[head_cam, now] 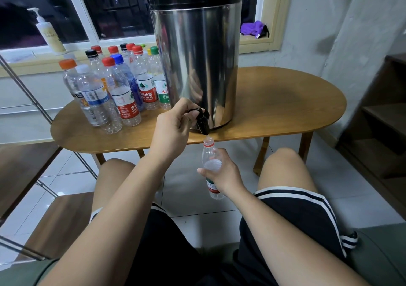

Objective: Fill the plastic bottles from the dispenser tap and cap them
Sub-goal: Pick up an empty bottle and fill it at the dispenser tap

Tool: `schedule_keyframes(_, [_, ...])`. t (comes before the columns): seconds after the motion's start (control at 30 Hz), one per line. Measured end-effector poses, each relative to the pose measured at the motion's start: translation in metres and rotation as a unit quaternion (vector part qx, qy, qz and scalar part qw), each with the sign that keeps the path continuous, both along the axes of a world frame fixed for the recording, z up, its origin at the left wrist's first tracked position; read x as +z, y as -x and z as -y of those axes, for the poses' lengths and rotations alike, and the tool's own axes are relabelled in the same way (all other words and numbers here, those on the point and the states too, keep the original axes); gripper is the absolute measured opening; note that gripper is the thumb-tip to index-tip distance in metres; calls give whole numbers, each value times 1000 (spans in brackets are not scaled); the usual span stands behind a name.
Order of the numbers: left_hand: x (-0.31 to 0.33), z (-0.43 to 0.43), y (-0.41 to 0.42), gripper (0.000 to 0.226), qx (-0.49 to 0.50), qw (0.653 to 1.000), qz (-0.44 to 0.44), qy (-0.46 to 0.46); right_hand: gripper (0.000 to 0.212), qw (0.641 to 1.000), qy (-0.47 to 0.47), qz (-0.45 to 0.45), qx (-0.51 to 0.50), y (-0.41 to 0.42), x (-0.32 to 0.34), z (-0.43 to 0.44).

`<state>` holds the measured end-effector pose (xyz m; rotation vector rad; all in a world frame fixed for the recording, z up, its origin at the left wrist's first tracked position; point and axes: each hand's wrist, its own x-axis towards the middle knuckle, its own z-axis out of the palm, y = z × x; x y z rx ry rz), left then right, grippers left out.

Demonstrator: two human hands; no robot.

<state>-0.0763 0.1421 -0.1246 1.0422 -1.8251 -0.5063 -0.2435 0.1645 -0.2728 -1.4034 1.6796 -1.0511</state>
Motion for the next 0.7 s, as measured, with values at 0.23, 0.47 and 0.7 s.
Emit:
schedule_keyframes(0.23, [2,-2,0,8,0,1000,13,0,68,1000,-2,-5,4,1,0,-1])
schedule_keyframes(0.47, [1,-2,-1,8,-1,1000,20,1,69,1000,-5,-7,5,1,-1,0])
schedule_keyframes(0.7, [-1,-1,-2,8,-1,1000,25,18,66,1000,2,1,2,1,-1,-1])
